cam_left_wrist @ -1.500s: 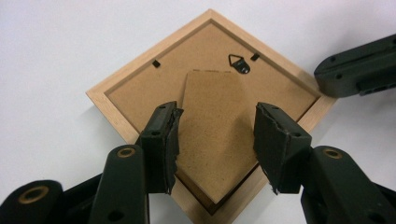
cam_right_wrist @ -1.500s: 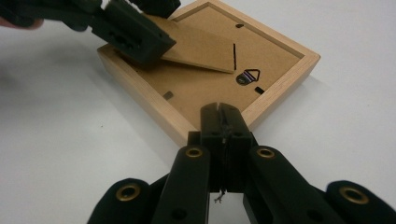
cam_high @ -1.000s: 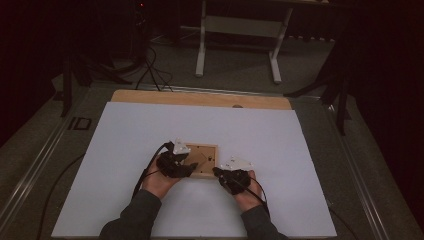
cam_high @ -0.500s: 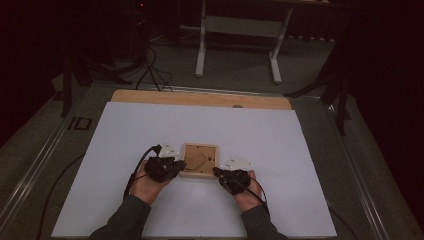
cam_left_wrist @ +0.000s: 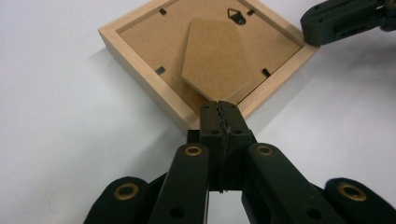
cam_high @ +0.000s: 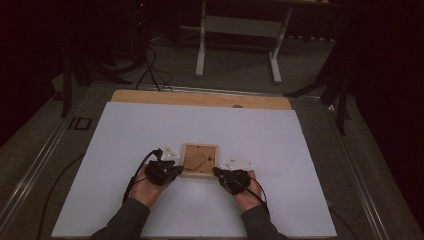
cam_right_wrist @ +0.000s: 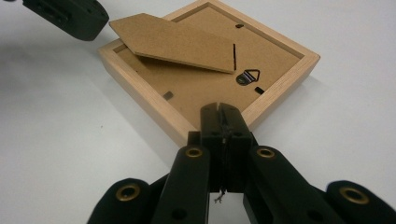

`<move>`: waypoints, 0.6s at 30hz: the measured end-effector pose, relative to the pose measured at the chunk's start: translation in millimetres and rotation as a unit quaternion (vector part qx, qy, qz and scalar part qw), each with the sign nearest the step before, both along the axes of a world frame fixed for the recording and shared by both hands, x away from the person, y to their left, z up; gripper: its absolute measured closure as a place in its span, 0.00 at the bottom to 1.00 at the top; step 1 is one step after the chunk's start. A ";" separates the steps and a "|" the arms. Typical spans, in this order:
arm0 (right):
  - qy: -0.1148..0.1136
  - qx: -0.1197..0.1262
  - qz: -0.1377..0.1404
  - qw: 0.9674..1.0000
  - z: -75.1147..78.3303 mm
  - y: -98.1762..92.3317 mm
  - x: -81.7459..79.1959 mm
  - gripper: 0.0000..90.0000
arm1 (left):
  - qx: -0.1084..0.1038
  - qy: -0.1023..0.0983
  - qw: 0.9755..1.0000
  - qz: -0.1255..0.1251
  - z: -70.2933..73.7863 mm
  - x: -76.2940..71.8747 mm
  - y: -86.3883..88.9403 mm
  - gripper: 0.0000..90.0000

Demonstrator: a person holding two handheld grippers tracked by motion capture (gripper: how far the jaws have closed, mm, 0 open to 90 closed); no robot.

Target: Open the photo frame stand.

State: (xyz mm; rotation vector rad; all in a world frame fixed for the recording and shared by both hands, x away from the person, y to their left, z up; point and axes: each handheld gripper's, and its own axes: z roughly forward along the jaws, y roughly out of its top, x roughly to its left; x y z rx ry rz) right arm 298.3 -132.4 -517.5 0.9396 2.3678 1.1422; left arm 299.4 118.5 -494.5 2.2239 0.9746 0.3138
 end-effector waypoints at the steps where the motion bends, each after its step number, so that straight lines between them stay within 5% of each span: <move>1: 0.000 0.000 0.000 1.000 0.0 0.0 0.0 0.99 | 0.000 0.000 1.000 0.000 0.0 0.0 0.0 0.99; 18: 0.000 0.000 0.001 1.000 0.0 -0.1 0.1 0.99 | 0.016 0.000 1.000 0.010 -3.5 2.5 -5.2 0.99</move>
